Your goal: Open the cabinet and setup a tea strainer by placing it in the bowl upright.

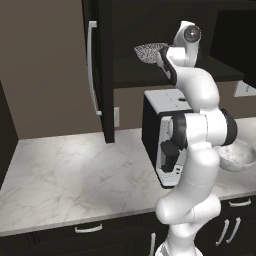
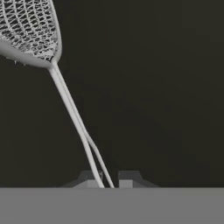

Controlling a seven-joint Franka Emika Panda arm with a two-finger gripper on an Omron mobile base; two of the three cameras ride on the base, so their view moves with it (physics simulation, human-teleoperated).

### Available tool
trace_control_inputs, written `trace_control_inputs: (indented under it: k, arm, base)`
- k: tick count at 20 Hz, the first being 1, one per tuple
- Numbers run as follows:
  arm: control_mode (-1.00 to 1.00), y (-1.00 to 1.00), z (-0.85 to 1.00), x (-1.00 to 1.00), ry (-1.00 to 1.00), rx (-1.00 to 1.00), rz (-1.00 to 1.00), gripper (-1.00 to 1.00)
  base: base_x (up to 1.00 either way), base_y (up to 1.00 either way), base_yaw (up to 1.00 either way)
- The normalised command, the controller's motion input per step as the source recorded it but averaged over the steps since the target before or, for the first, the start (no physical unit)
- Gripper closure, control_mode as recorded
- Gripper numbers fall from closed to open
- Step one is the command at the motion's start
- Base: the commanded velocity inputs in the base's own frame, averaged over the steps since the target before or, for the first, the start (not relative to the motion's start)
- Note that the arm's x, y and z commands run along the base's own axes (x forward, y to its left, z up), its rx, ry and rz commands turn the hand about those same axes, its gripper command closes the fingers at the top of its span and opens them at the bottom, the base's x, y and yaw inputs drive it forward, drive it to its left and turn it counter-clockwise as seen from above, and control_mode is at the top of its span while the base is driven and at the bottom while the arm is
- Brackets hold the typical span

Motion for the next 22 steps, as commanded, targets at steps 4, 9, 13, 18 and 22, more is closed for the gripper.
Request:
trace_control_inputs:
  k: [4, 9, 13, 18, 22]
  arm:
    - [-1.0, 0.0, 0.0, 0.0, -0.2, 0.0, 0.0, 1.0]
    - [-1.0, 0.0, 0.0, 0.0, -0.26, -0.01, 0.0, 1.0]
    - [-1.0, 0.0, 0.0, -0.05, -0.28, -0.01, 0.0, 1.0]
    - [-1.0, 0.0, 0.0, -0.14, -0.17, 0.0, 0.0, 1.0]
    - [-1.0, 0.0, 0.0, 0.0, 0.0, 0.0, 0.0, 1.0]
  base:
    - [0.0, 0.0, 0.0]
    - [0.0, 0.0, 0.0]
    - [0.0, 0.0, 0.0]
    - [0.0, 0.0, 0.0]
    - [0.0, 0.0, 0.0]
